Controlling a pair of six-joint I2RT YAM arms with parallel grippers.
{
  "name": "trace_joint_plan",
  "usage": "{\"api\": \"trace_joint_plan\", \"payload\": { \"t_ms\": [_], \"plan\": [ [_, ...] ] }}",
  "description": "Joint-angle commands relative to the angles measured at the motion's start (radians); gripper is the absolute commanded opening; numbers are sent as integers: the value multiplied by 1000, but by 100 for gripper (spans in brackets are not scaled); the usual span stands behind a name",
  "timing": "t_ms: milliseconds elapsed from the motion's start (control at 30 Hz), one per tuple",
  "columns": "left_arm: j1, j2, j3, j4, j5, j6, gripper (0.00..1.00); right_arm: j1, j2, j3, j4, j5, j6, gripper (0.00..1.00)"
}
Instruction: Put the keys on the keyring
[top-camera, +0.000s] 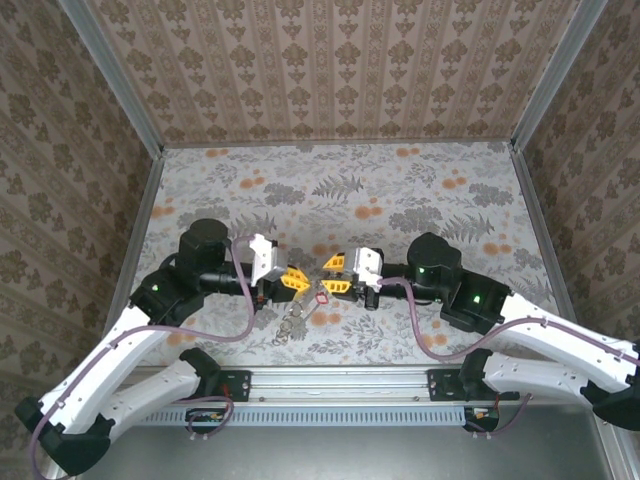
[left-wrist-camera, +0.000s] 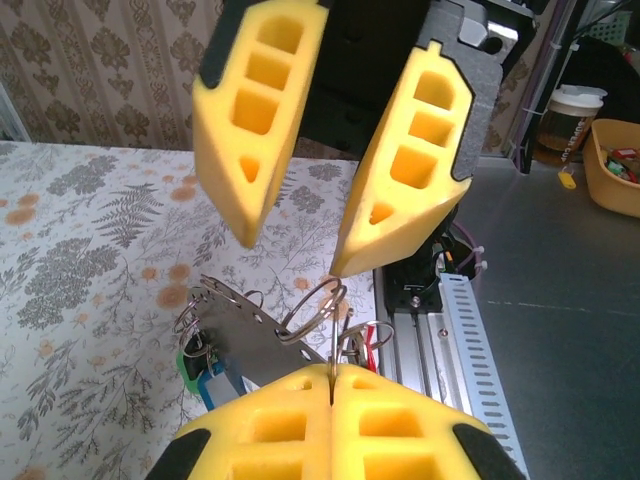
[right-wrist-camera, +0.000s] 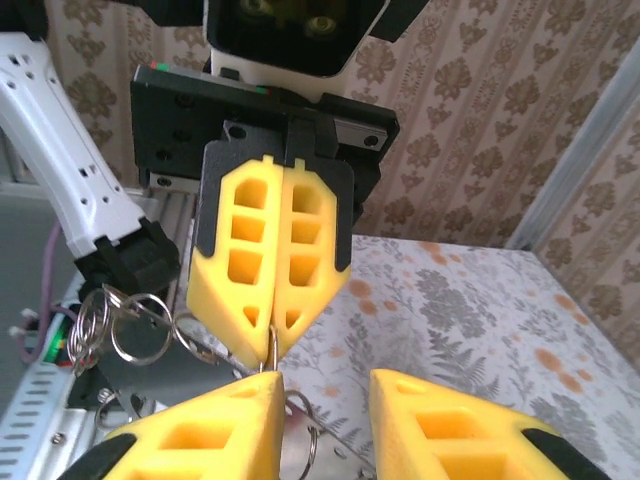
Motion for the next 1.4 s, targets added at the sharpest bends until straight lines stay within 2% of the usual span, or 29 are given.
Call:
{"api": "trace_joint_plan", "payload": {
  "t_ms": [0,300,567,867,1100,1267,1367],
  "plan": [
    [-14,-38,-8,41,-22,-14,0,-3,7,45,40,-117,68,30],
    [-20,-55,-11,41,-33,-17,0,-2,31,81,-13,-190,76,31],
    [-19,-55,-16,62,-6,-25,0,-1,66,90,-45,-153,54,30],
    [-20,-52,-25,94,34,-44,0,2,51,49,-16,-52,31,31],
    [-20,-47,-27,113,45,-52,0,2,41,32,-13,-39,23,31],
    [-20,-49,-33,140,49,-66,0,1,41,27,-15,-58,19,23],
    [-20,-50,-44,168,52,-84,0,1,46,30,-25,-78,15,23]
  ]
}}
